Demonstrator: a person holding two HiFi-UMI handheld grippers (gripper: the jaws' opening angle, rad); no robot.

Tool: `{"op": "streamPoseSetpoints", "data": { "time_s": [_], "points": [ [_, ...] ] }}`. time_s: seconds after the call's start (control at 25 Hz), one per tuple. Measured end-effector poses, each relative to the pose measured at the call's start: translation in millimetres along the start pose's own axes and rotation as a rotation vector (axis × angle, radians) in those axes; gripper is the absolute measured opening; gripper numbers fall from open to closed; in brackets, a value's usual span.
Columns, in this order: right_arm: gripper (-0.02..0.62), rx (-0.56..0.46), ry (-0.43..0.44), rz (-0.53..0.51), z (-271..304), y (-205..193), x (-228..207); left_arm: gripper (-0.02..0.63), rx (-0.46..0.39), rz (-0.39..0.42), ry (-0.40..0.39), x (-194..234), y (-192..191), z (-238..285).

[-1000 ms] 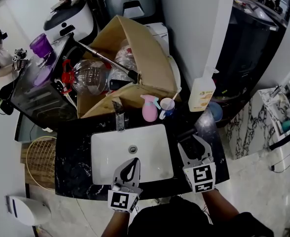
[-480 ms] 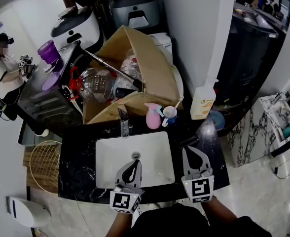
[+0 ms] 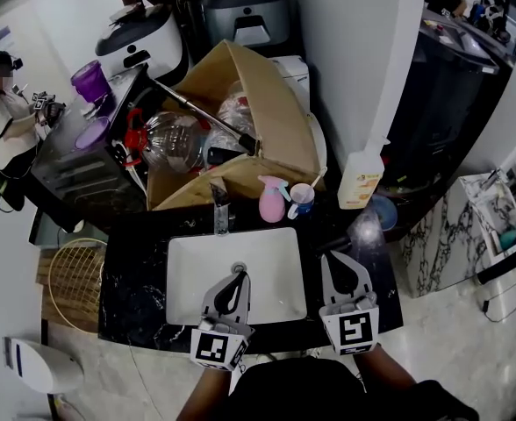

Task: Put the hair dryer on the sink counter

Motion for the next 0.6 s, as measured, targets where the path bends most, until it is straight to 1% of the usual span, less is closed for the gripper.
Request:
{"op": "streamPoseSetpoints", "data": {
  "time_s": [0.08, 0.24, 0.4, 0.44, 0.6],
  "points": [
    [-0.002, -0.004, 0.008, 0.001, 2, 3, -1, 0.0, -0.013, 0.003, 0.005, -2, 1, 0],
    [-0.002, 0.017, -0.013, 0.044, 1, 0, -11, 0.0, 0.014, -0.008, 0.008, -2, 4, -4],
    [-0.002, 0.011, -0.025, 0.012, 3, -8, -21, 0.0, 0.043, -0.01, 0.018, 4, 5, -4],
    [-0.002, 0.011, -0.028, 0.011, 4, -9, -22, 0.0, 0.031, -0.014, 0.019, 4, 5, -3],
    [-0.002, 0.019, -0.029, 0.003, 5, -13, -23, 0.0, -0.075, -0.02, 0.021, 5, 1, 2]
  ]
}}
Point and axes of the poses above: the fingertips, and each gripper's own axes: z forward along the fingers, x to its left, y out of its top, the point moved 9 cm from there along -z, backward along the fingers, and after that the axes turned 6 degrees about z, right-handed, at the moved point
